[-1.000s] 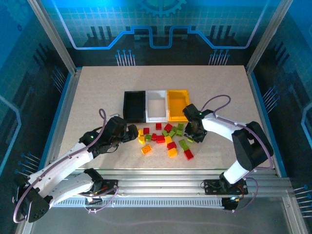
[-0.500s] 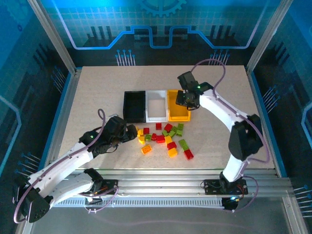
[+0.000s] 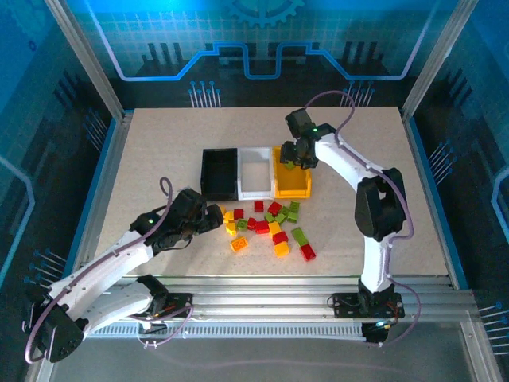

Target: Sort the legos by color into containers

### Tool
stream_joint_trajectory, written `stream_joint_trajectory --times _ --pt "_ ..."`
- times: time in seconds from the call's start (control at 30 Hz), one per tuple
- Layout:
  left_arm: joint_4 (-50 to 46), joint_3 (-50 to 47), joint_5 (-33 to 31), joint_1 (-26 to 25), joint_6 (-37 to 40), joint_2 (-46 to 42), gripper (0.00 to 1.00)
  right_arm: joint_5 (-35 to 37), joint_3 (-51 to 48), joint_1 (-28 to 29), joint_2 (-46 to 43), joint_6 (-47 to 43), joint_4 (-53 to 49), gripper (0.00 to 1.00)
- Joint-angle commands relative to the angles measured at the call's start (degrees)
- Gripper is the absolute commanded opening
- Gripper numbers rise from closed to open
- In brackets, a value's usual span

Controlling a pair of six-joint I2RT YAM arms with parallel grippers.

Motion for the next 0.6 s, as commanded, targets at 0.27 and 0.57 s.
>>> stream_joint_trajectory --times 0.27,0.57 --pt "4.71 3.78 2.62 0.56 5.12 14.08 0.94 -4.63 -18.72 2.62 -20.95 1.7 7.31 0.66" --pt "9.24 8.96 -6.51 0.65 11.8 27.66 0.83 -3.34 -24.82 2.56 -26.62 2.77 7.46 0.66"
